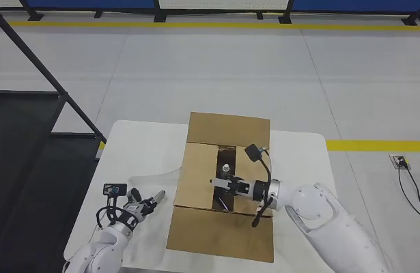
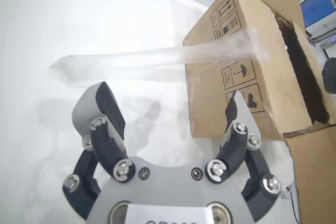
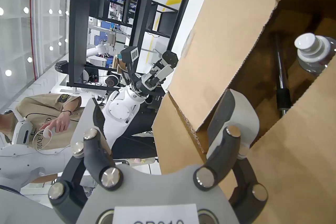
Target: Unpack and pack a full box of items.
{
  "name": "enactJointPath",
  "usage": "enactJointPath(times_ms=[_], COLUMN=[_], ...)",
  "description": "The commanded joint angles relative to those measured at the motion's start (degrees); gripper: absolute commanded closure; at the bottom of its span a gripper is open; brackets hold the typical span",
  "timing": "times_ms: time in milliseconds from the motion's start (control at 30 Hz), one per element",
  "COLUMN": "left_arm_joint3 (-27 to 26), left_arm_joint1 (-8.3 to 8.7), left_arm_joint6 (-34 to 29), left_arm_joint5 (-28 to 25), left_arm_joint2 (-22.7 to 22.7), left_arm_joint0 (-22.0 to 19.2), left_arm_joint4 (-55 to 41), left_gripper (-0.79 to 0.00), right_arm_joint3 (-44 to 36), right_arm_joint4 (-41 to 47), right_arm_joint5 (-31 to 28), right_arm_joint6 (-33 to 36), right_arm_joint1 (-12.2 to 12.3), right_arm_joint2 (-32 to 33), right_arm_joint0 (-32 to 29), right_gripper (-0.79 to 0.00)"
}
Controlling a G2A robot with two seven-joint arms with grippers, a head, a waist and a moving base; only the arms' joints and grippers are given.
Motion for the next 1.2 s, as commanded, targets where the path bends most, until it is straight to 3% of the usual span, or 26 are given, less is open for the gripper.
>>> enactJointPath(times_ms=[0,233,400,800,1167], left_arm_joint3=[0.60,0.68,-0.91,-8.14,-16.10], left_arm_joint1=[-0.12,-0.27,-0.14,0.32,1.08], left_arm_joint6=[0.09,0.97,2.90,4.48,1.35], left_arm_joint5=[0.03,-0.44,-1.58,-5.49,-12.21], left_arm_joint2=[0.83,1.95,0.35,-2.83,-3.23], left_arm_joint0=[-0.60,-0.92,0.77,6.70,10.88], left_arm_joint4=[0.09,1.16,0.24,0.16,7.05], left_gripper=[-0.785,-0.785,-0.785,-0.785,-0.785], right_arm_joint3=[0.38,4.95,10.31,19.45,17.13], right_arm_joint4=[0.13,-0.33,1.07,18.17,20.95], right_arm_joint5=[0.81,4.04,5.07,-1.59,-6.39], right_arm_joint6=[-1.33,-5.22,-5.70,6.26,4.10], right_arm_joint1=[-0.35,-2.23,-4.02,-6.79,-8.65], right_arm_joint2=[-0.66,-4.34,-7.32,-6.92,-7.47], right_arm_joint0=[0.22,3.12,6.32,11.08,11.69], right_gripper=[-0.785,-0.785,-0.785,-0.785,-0.785])
